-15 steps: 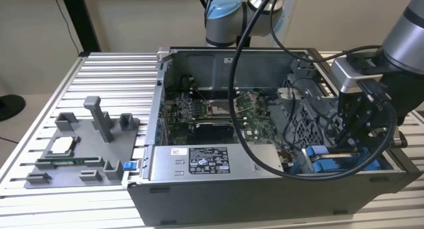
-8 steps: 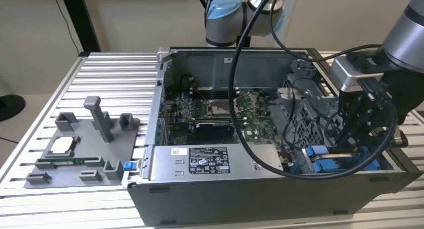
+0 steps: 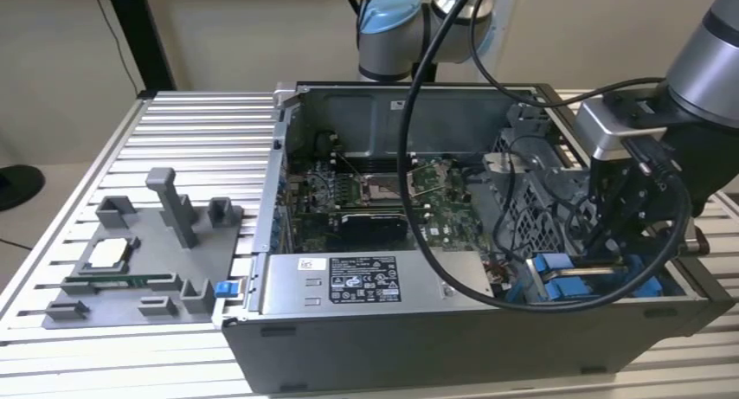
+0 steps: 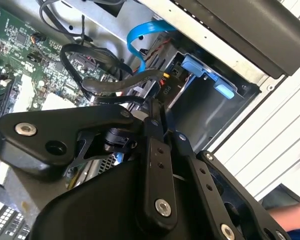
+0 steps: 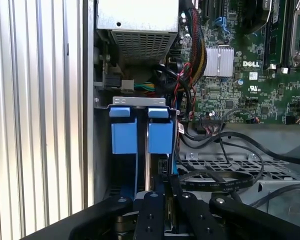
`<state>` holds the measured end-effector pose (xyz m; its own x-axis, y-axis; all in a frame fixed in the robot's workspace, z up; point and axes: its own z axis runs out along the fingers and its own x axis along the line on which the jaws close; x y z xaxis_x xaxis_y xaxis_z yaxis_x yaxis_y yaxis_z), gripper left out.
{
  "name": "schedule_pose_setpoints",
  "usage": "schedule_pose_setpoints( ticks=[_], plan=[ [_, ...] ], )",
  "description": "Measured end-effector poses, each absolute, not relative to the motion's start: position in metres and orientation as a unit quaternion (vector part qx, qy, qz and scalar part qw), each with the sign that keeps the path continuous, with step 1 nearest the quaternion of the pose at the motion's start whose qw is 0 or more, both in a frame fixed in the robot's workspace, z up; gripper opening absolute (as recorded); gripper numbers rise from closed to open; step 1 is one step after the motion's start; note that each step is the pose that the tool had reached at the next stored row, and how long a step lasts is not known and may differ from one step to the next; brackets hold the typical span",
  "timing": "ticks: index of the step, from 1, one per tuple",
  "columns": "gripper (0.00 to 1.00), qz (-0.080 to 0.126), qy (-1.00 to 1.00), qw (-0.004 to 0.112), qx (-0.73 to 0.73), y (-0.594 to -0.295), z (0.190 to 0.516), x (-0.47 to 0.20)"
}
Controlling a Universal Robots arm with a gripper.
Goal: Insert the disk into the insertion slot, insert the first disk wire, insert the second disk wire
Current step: 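Insert the second disk wire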
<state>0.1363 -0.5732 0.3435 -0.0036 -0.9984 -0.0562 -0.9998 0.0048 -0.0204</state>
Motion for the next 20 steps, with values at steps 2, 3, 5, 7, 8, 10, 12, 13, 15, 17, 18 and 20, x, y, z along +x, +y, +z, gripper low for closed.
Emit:
schedule_pose_setpoints(
  ticks=[2, 3, 5, 7, 8, 10, 12, 13, 15, 17, 18, 20],
  plan=[
    [0.0, 0.012, 0.708, 0.027, -0.705, -0.573, 0.342, 0.136],
    [0.0, 0.013, 0.708, 0.027, -0.705, -0.573, 0.341, 0.136],
    [0.0, 0.012, 0.708, 0.027, -0.705, -0.573, 0.339, 0.136],
    [0.0, 0.012, 0.709, 0.027, -0.705, -0.573, 0.337, 0.136],
    [0.0, 0.012, 0.709, 0.026, -0.705, -0.573, 0.335, 0.136],
    [0.0, 0.012, 0.709, 0.026, -0.705, -0.573, 0.331, 0.136],
    [0.0, 0.011, 0.709, 0.026, -0.705, -0.572, 0.33, 0.136],
    [0.0, 0.011, 0.709, 0.026, -0.705, -0.572, 0.33, 0.136],
    [1.0, 0.012, 0.709, 0.027, -0.705, -0.572, 0.329, 0.136],
    [1.0, 0.013, 0.709, 0.028, -0.705, -0.572, 0.327, 0.136],
    [1.0, 0.013, 0.709, 0.028, -0.705, -0.572, 0.329, 0.136],
    [1.0, 0.013, 0.709, 0.028, -0.705, -0.573, 0.337, 0.136]
  ],
)
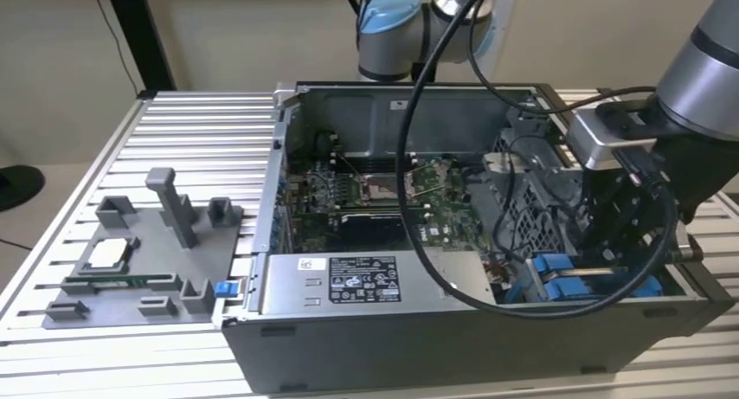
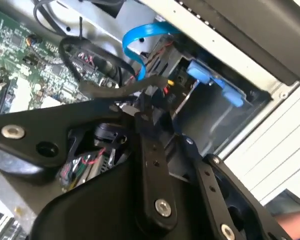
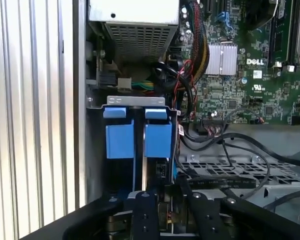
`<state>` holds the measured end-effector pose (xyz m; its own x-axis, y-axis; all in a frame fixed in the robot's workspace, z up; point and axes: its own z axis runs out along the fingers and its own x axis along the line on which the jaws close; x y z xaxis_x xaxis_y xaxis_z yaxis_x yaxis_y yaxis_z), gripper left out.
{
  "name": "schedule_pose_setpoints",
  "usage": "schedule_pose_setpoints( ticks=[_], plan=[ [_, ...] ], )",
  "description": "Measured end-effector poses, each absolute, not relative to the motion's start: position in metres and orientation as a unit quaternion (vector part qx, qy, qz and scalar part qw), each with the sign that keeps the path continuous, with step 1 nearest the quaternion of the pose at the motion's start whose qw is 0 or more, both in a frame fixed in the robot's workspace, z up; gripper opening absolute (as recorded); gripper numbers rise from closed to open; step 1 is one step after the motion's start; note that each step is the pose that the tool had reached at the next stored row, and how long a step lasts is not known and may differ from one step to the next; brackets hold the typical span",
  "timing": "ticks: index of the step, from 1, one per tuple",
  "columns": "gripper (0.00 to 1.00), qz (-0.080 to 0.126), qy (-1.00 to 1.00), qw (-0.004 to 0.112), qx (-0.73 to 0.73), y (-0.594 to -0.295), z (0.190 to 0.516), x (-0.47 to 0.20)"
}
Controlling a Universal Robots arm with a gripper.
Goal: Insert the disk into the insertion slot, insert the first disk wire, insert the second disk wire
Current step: 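Insert the second disk wire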
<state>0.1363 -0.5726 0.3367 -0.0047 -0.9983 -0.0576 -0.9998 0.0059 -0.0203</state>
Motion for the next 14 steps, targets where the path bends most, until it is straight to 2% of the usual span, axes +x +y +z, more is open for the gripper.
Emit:
schedule_pose_setpoints(
  ticks=[14],
  plan=[
    [1.0, 0.013, 0.709, 0.027, -0.705, -0.573, 0.398, 0.136]
  ],
)
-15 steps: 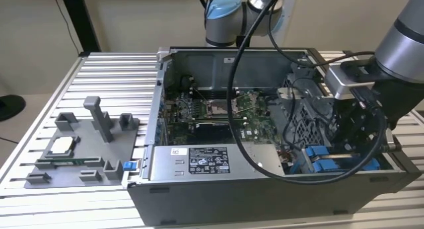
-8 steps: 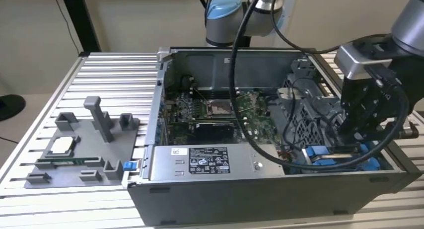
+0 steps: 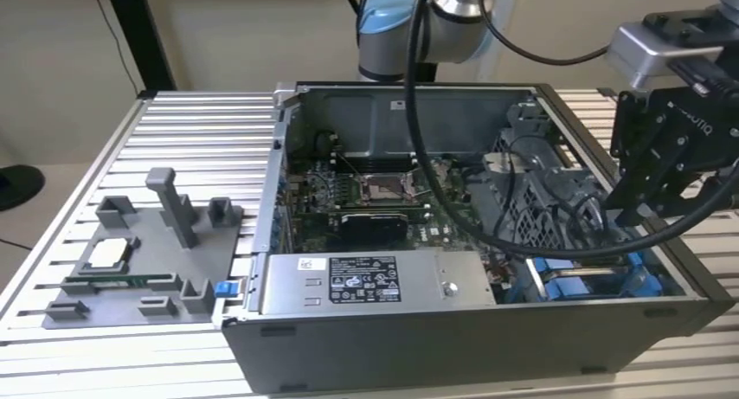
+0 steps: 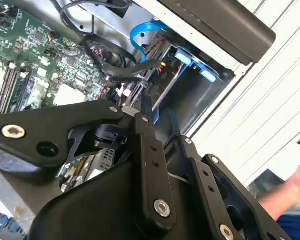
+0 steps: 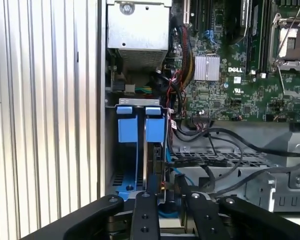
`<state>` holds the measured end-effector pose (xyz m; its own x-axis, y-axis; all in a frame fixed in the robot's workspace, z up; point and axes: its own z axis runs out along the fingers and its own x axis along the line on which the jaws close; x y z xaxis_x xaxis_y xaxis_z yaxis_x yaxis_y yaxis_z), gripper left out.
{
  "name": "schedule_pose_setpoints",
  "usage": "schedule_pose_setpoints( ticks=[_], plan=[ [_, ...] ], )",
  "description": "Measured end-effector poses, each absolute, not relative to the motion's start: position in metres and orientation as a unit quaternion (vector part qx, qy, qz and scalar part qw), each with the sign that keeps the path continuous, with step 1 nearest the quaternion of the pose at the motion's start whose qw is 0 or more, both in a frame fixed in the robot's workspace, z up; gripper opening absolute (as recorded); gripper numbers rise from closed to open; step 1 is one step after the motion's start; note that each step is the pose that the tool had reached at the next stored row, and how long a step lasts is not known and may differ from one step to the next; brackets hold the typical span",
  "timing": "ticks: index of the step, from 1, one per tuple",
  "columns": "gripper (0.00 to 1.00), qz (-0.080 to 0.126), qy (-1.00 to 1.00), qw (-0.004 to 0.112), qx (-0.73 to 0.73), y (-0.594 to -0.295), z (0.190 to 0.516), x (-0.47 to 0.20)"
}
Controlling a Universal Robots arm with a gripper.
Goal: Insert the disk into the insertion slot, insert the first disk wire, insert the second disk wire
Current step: 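Insert the second disk wire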
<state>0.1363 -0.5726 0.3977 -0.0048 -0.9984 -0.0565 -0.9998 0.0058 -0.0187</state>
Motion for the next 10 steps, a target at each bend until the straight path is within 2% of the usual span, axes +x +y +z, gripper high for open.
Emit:
schedule_pose_setpoints(
  ticks=[10],
  plan=[
    [1.0, 0.013, 0.709, 0.027, -0.705, -0.5725, 0.3992, 0.1363]
  ],
)
